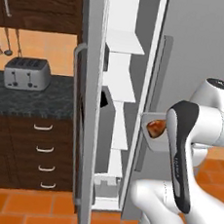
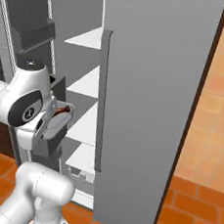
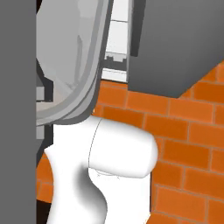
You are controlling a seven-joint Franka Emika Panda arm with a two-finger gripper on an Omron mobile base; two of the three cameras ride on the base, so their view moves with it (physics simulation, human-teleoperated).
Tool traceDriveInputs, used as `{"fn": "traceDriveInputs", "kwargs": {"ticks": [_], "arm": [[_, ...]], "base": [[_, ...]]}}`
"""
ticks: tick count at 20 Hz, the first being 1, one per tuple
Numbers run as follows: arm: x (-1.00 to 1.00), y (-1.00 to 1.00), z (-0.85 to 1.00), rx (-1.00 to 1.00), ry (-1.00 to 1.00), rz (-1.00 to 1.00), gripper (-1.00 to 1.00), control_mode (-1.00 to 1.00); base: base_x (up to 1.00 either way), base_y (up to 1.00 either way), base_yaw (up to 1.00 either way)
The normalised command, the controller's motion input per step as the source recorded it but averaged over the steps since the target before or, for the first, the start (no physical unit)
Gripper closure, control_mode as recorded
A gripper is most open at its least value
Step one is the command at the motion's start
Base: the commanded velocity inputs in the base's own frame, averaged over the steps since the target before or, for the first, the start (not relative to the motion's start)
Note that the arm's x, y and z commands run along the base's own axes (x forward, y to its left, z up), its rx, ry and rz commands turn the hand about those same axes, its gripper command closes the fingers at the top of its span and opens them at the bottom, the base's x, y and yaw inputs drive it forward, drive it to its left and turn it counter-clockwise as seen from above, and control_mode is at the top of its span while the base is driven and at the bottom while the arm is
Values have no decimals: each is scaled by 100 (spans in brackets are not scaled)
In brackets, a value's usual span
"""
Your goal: Take the meat container that has the chicken drumstick and place it on the second highest rack of the freezer. Then take the vegetable container that has the lemon wedge and eggplant and place it on the highest rack of the freezer.
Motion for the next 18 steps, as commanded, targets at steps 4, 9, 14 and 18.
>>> {"fn": "traceDriveInputs", "kwargs": {"ticks": [4,9,14,18], "arm": [[0,0,0,0,0,0,100,100],[0,0,0,0,0,0,100,100],[0,0,0,0,0,0,100,100],[0,0,0,0,0,0,100,100]], "base": [[24,-24,26],[51,-18,3],[60,-9,0],[59,0,0]]}}
